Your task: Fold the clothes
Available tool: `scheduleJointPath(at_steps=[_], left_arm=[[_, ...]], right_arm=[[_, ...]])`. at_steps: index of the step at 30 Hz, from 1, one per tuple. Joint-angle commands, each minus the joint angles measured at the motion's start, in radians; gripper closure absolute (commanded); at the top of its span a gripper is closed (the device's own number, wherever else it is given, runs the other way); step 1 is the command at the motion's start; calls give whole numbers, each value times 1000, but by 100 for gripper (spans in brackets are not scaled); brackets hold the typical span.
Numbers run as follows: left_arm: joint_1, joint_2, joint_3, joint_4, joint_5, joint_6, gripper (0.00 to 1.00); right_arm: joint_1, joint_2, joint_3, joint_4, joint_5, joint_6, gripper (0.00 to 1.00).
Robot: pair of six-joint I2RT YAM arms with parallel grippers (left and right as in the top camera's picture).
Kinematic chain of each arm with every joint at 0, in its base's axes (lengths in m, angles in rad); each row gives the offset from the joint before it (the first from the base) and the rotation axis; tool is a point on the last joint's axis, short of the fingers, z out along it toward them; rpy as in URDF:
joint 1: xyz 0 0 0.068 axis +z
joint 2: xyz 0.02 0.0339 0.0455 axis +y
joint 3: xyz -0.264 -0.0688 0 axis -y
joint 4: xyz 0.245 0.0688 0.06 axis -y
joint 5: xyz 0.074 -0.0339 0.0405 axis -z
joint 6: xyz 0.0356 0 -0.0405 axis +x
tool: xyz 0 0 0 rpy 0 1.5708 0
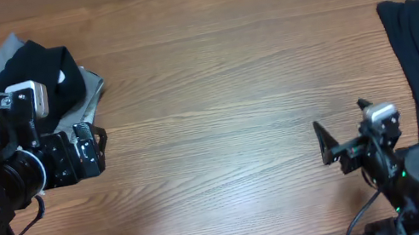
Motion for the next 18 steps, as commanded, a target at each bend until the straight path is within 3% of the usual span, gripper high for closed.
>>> scheduleJointPath(at_steps=[1,5,14,18], left_arm=[[-5,1,6,1,-3,-13,0],[-5,1,6,1,-3,-13,0],[-5,2,6,1,-3,-13,0],[-5,2,6,1,-3,-13,0]], right_arm=[[-5,-145,-117,72,-32,-1,0],[-5,-275,-218,165,-35,2,0],[-5,-274,-351,359,-37,2,0],[-5,-273,-347,316,-27,1,0]])
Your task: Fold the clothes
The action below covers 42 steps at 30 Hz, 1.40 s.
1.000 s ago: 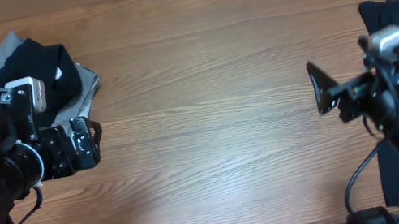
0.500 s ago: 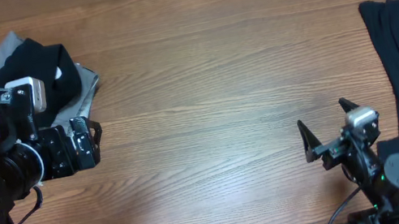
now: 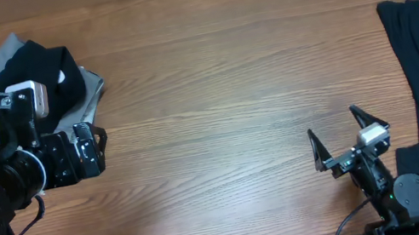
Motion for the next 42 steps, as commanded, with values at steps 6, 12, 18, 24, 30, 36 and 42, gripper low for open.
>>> scheduleJointPath(at_steps=[6,12,18,24,30,36,42], left_arm=[[-5,2,6,2,-3,-13,0],[-5,3,6,2,-3,-13,0],[-5,3,6,2,-3,-13,0],[-13,2,6,2,-3,-13,0],[-14,-27,4,2,-3,-13,0],[-14,-169,-145,320,26,-5,0],[-19,-397,-595,846,125,-7,0]], right_arm=[[-3,-11,-11,14,2,3,0],[-3,-11,-11,14,2,3,0],[-3,-11,-11,14,2,3,0],[-3,-11,-11,14,2,3,0],[-3,-11,-11,14,2,3,0],[-3,-11,-11,14,2,3,0],[-3,-11,-11,14,2,3,0]])
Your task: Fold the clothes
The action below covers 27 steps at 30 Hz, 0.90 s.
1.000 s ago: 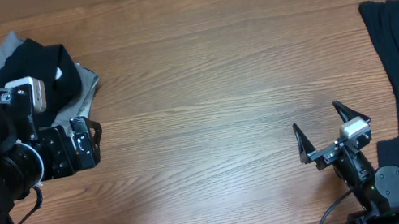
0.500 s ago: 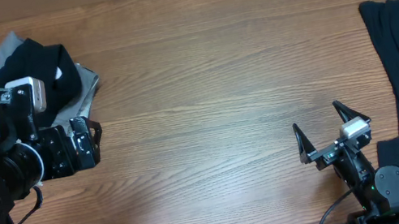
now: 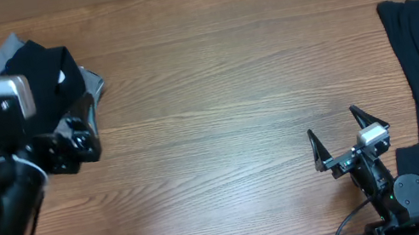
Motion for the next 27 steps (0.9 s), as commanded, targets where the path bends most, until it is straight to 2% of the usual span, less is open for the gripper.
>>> scheduleJointPath(at_steps=[1,7,14,17,27], left_arm=[[-20,-119,-265,177,80,-4,0],[-53,-342,-712,536,79,-5,0],[-53,-610,-1103,760,79,-7,0],[-53,-708,-1209,826,79,-11,0],[-107,-914,-1396,885,2,-29,0]], right_arm=[[-3,-11,-11,6,2,3,0],[-3,-11,-11,6,2,3,0],[-3,-11,-11,6,2,3,0],[-3,-11,-11,6,2,3,0],[-3,-11,-11,6,2,3,0]])
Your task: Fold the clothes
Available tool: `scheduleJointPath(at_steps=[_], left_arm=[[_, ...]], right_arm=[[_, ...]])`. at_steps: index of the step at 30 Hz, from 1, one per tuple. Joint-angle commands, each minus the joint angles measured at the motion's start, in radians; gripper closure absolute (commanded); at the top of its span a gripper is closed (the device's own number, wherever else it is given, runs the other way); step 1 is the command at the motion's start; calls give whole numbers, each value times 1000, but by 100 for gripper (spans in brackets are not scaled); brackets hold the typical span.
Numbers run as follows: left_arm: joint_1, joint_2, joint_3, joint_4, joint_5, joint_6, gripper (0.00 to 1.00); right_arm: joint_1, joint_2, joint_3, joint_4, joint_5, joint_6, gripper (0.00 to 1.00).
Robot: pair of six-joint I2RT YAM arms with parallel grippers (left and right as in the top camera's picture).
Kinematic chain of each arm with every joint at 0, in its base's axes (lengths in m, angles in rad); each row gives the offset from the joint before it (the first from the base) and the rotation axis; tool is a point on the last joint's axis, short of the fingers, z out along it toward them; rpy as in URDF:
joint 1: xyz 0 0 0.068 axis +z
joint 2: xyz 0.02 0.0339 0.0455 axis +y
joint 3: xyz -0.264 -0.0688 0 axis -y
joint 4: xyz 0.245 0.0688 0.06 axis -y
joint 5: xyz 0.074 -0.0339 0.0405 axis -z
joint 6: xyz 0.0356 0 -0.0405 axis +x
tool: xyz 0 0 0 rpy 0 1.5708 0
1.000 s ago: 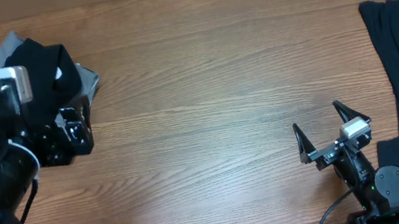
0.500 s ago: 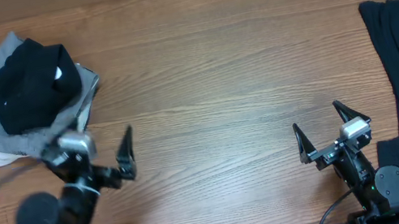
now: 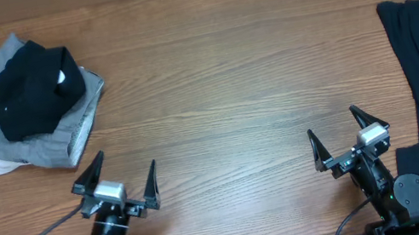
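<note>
A pile of folded clothes [image 3: 32, 101], black on grey on white, lies at the table's far left. Unfolded clothes, a black garment [image 3: 418, 72] and light blue ones, lie at the right edge. My left gripper [image 3: 113, 176] stands open near the front edge, left of centre, with nothing between its fingers. My right gripper [image 3: 340, 133] stands open near the front edge, just left of the black garment, also holding nothing.
The brown wooden table [image 3: 219, 72] stretches between the two piles. The arms' bases and a cable sit along the front edge.
The left arm has gone from beside the folded pile down to the front edge, where its gripper stands open. The right arm has not moved.
At first the left arm stood high beside the folded pile and the right gripper was turned sideways near the front right. Then the right gripper stood open, pointing up the table. Later the left arm was blurred by the pile, and now rests at the front edge.
</note>
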Motion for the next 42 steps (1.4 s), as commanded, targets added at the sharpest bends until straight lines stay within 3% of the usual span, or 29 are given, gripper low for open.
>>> scheduleJointPath(at_steps=[1,3,11,42], left_arm=[[-23,-37,-59,39,-49,-13,0],[-24,-39,-101,95,-48,-13,0],[-24,-36,-100,-41,-65,-9,0],[-24,-35,-100,-40,-66,-9,0]], right_arm=[[-3,-11,-11,6,2,3,0],[-3,-11,-11,6,2,3,0],[-3,-11,-11,6,2,3,0],[-3,-11,-11,6,2,3,0]])
